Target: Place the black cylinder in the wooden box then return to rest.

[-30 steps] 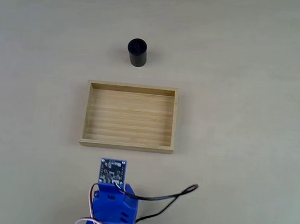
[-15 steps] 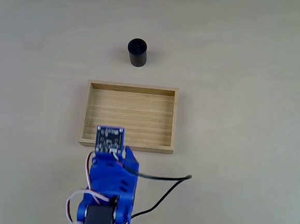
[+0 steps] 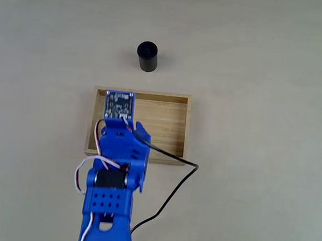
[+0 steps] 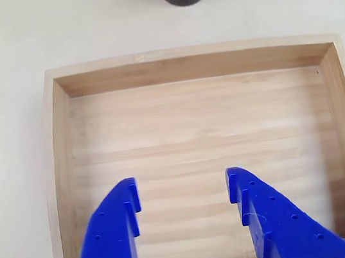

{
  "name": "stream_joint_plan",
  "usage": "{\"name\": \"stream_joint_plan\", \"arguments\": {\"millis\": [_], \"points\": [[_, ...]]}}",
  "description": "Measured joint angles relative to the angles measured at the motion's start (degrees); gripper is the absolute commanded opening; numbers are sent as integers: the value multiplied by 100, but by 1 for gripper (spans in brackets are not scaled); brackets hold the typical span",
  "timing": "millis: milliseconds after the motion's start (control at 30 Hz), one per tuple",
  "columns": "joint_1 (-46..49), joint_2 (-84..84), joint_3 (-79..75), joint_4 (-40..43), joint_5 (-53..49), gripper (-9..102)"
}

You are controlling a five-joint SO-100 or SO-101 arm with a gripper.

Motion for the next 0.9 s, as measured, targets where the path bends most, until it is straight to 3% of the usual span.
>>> {"name": "stream_joint_plan", "arguments": {"millis": [900], "points": [[0, 3340, -3287, -536, 299, 28]]}}
